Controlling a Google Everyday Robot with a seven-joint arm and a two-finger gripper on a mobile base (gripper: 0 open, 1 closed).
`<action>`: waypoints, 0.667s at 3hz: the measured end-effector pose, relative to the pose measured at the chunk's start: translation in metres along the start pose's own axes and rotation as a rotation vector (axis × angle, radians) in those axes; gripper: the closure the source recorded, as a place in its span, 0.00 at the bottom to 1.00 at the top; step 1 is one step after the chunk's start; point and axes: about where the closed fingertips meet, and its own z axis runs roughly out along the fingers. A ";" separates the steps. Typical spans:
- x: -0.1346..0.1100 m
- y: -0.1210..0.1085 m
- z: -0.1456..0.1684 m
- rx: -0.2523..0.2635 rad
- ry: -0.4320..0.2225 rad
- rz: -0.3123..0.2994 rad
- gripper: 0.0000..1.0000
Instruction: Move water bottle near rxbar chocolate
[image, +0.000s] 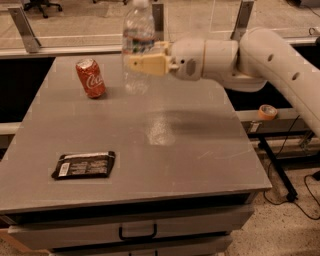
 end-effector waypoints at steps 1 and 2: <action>0.029 0.044 0.018 0.012 0.026 0.041 1.00; 0.076 0.078 0.035 0.004 0.047 0.097 1.00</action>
Offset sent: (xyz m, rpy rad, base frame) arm -0.1210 0.0722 -0.1411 -0.0508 0.1965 0.0035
